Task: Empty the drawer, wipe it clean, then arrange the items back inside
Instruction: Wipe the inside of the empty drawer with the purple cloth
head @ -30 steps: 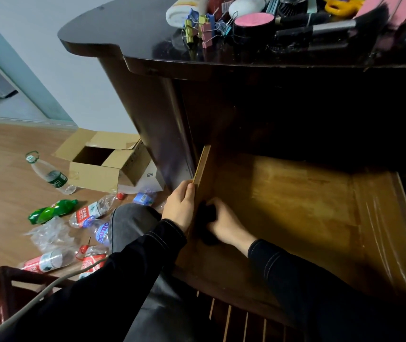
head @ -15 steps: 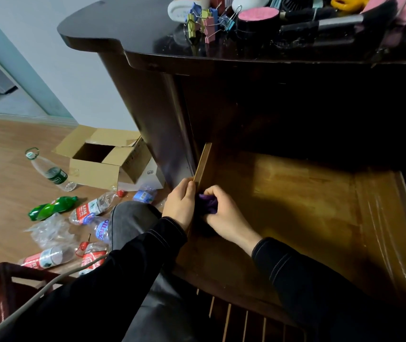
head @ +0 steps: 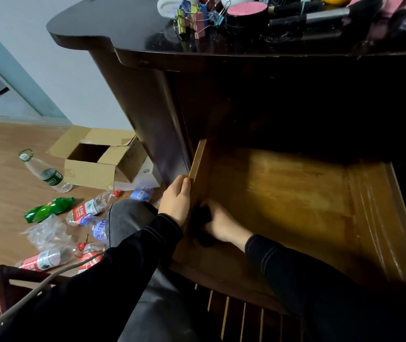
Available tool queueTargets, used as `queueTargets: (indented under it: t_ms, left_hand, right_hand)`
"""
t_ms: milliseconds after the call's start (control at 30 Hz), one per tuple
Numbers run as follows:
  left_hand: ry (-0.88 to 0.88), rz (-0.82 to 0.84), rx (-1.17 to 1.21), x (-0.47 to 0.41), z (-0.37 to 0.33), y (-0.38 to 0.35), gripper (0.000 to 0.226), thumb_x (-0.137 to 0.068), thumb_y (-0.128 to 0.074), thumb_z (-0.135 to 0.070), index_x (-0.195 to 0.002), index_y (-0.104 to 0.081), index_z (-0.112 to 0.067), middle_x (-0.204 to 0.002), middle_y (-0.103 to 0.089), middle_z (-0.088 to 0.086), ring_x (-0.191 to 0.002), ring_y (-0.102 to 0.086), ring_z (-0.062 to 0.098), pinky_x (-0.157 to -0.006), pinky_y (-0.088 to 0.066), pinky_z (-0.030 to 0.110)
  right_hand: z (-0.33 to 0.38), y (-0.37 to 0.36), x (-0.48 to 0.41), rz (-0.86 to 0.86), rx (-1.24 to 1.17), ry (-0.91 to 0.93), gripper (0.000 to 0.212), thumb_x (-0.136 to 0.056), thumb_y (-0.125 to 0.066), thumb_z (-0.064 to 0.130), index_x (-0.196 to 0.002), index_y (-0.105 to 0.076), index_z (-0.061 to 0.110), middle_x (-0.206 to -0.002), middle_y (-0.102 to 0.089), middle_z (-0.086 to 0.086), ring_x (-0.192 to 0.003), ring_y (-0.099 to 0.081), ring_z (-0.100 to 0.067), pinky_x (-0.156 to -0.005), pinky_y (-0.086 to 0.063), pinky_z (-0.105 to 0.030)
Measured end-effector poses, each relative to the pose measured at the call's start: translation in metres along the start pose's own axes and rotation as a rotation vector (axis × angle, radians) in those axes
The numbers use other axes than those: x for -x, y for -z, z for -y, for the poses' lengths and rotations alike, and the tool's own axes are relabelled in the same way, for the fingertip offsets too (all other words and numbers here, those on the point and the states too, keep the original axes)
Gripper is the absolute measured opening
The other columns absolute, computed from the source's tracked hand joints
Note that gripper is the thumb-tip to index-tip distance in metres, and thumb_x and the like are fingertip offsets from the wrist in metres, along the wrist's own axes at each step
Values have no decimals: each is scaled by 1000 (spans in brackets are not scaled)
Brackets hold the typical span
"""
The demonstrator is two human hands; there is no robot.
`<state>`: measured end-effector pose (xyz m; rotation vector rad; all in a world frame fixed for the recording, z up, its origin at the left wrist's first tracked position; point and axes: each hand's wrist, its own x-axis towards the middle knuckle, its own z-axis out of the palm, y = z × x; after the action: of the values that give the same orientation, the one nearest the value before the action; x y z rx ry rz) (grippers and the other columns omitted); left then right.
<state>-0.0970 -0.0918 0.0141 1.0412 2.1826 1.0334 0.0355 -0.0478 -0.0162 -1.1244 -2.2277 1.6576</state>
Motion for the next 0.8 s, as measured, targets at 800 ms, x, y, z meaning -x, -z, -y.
queueTargets:
  t_ms: [800]
  left_hand:
    - [126,-4,100,3,-9,2,41,-106,-32,-39,-127,-59,-17,-125,-62,11,-117,-57,26,-109,-42,48]
  right_hand:
    - [12,2,18,99,18,32,41,-87,-67,-2,-119,-54,19,-120,-61,-4,-111,-59,-19,-91,-51,-30]
